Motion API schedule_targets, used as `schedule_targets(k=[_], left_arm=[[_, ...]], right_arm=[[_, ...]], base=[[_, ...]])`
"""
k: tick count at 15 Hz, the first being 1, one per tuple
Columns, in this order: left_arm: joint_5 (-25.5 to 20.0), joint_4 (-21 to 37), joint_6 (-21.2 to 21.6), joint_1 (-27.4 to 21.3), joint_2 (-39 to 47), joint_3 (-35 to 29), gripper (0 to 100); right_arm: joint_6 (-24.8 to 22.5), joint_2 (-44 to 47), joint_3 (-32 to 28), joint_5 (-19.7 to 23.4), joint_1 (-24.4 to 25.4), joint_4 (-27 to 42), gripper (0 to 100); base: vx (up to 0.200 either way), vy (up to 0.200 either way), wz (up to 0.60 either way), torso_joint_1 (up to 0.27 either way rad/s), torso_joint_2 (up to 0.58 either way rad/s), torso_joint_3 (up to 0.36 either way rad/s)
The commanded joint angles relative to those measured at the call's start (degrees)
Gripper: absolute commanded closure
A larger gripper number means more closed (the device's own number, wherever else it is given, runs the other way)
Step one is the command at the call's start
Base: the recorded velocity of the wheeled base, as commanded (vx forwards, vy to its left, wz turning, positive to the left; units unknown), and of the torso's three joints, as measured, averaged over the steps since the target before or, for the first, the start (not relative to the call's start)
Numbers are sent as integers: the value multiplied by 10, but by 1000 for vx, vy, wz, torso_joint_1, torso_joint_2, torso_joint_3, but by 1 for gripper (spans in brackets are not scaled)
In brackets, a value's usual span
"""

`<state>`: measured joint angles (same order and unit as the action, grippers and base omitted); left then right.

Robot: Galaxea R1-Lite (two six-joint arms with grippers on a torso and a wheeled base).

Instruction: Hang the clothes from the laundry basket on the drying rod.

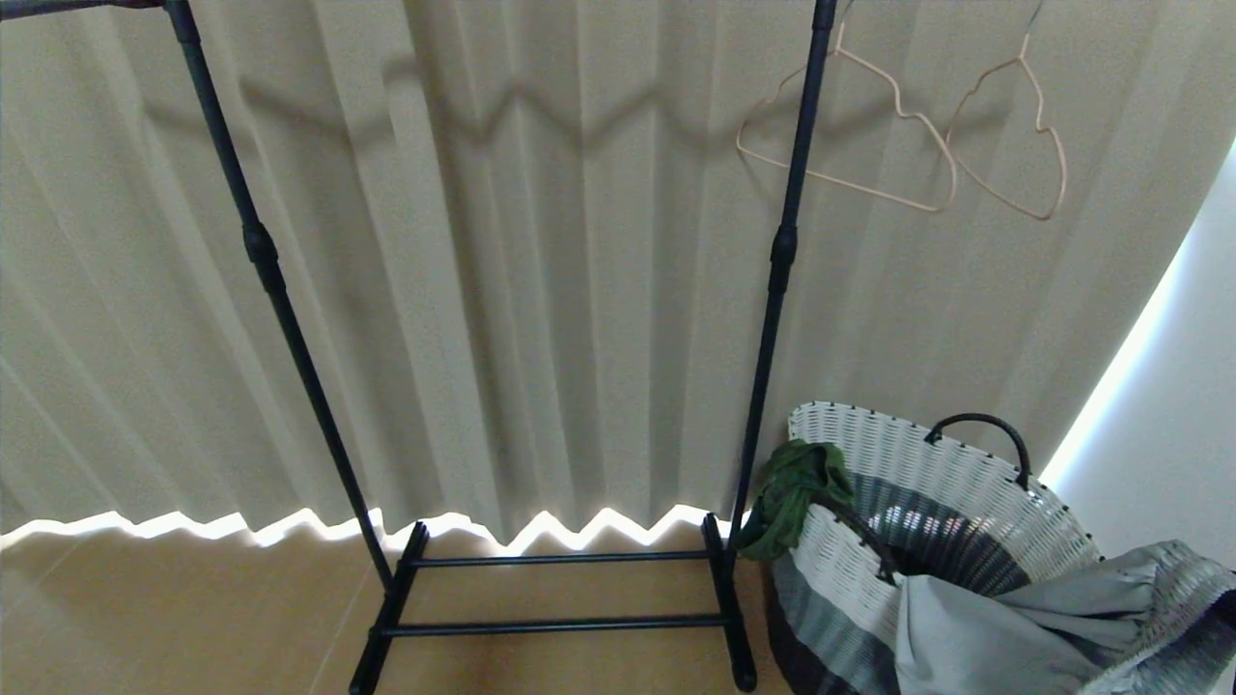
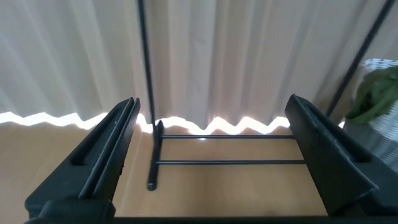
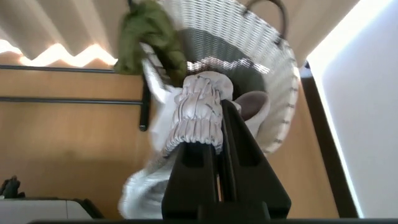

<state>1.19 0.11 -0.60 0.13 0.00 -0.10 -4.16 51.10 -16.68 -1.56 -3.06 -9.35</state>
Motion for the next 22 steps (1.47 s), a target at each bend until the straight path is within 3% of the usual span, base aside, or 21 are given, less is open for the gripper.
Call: schedule_targets(k=[1,4,7,8,9,10,12,14,15,16,17,18,20,22], left_arm=[[0,0,0,0,0,0,0],[0,0,0,0,0,0,0],[-1,0,4,0,0,0,0],[-1,0,4,0,0,0,0],[-6,1,14,0,0,0,0],[-16,1,19,0,0,0,0],[-59,-6,24,0,0,-3,0],[-164,-19,21,-7,6,-57,0],[-214,-20,22,-10,54,-102,0],[-233,-25,26,-11,110,-135,0],[-233,-25,26,-11,110,-135,0],[-268,-84,25,-33,262,-198,0],[-268,-161,23,-67,394,-236,0],[-264,-194,24,-123,488,-259,0]], right_arm=[[-1,2,-3,0,2,-2,100],[-1,7,-20,1,18,-2,100],[-1,28,-56,2,86,0,100],[-1,29,-59,2,89,0,100],[1,53,-89,2,133,-6,100],[2,59,-100,2,147,-6,100],[2,80,-143,2,206,-6,100],[2,95,-180,2,239,-5,100],[2,109,-203,3,257,-6,100],[3,124,-220,3,271,-7,100],[3,124,-220,3,271,-7,100],[3,148,-252,11,285,-8,100],[5,162,-291,25,301,-8,100],[20,174,-323,43,306,-8,100]], base=[[0,200,0,7,7,2],[0,0,0,0,0,0],[0,0,0,0,0,0],[0,0,0,0,0,0],[0,0,0,0,0,0],[0,0,0,0,0,0],[0,0,0,0,0,0],[0,0,0,0,0,0],[0,0,0,0,0,0],[0,0,0,0,0,0],[0,0,0,0,0,0],[0,0,0,0,0,0],[0,0,0,0,0,0],[0,0,0,0,0,0]])
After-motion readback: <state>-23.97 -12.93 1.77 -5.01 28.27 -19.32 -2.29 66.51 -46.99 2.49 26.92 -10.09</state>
